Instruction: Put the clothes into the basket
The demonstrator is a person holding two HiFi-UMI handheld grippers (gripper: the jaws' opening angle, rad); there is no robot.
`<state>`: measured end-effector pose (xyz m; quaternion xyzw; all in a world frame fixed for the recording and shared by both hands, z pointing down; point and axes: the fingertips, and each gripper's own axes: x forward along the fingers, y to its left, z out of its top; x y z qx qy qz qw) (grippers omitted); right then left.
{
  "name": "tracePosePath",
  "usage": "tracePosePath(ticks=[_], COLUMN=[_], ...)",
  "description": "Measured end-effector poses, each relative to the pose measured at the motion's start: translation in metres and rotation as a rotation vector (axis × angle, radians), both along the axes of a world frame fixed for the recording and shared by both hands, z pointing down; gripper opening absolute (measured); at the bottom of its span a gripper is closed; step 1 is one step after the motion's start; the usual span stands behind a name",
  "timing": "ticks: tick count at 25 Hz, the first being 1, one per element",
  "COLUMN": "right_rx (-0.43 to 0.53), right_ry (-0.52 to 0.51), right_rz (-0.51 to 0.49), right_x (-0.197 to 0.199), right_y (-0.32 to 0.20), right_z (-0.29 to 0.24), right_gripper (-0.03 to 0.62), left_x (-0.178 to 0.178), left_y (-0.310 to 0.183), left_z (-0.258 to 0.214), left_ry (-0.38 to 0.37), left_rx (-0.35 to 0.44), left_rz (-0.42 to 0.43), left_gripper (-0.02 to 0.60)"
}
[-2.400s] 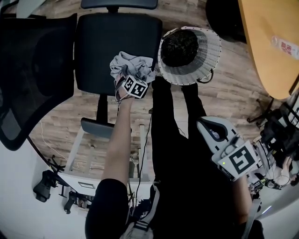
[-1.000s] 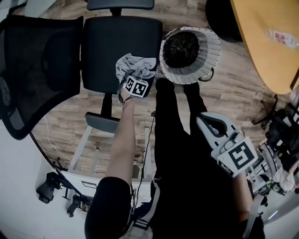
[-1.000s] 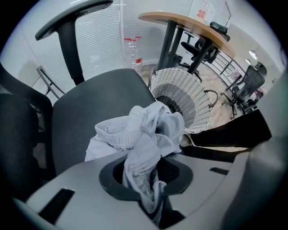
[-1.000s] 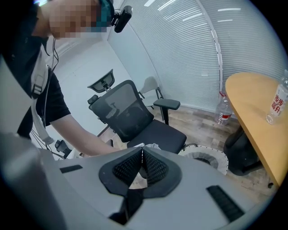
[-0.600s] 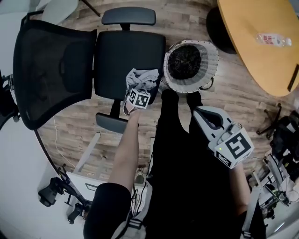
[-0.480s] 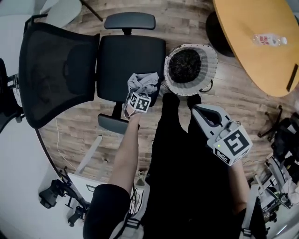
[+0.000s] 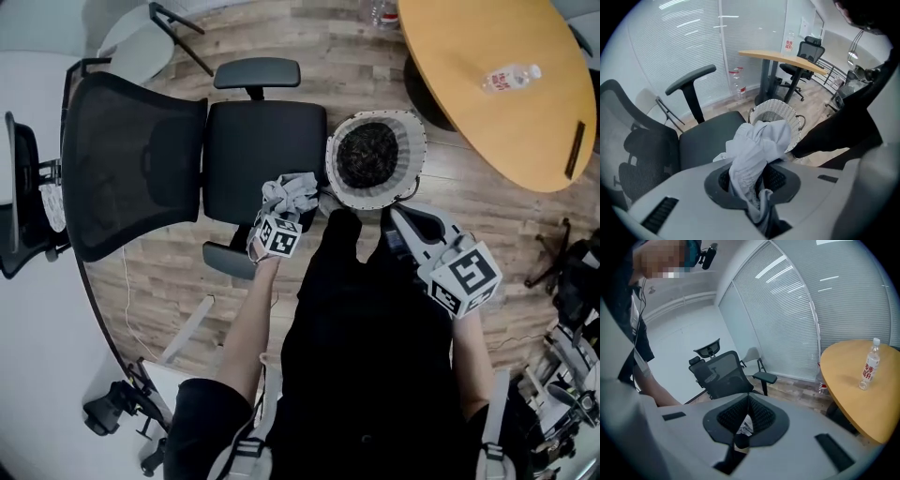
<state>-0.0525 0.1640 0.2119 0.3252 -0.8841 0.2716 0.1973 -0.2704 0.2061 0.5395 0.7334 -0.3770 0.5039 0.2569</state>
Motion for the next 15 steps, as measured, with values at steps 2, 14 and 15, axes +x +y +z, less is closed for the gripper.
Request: tracePosePath(ticks=[2,14,15], right_rx=[0.012,0.058,0.059], right_ry=[-0.008,-0.022,-0.022], right_rz=[0.012,0.002,-0.006], right_x=[0.009,0.083,0.090], right_y=[-0.005,-0.046,-0.049], right_z=[-0.002,-0.014,-0.014], right_gripper=[0.017,0.017,0.017], left_x=[0.009,0.098,0.108], left_y=[0.001,-0.007,-0.008], left_z=[-0.016,-0.087,-0.088], left_ry=[0.009,0.088,0.091], left_rx=[0.023,0.140,0.141], left_rz=[0.022,0.001,-0.006], left_gripper=[0.081,0.081,0.081])
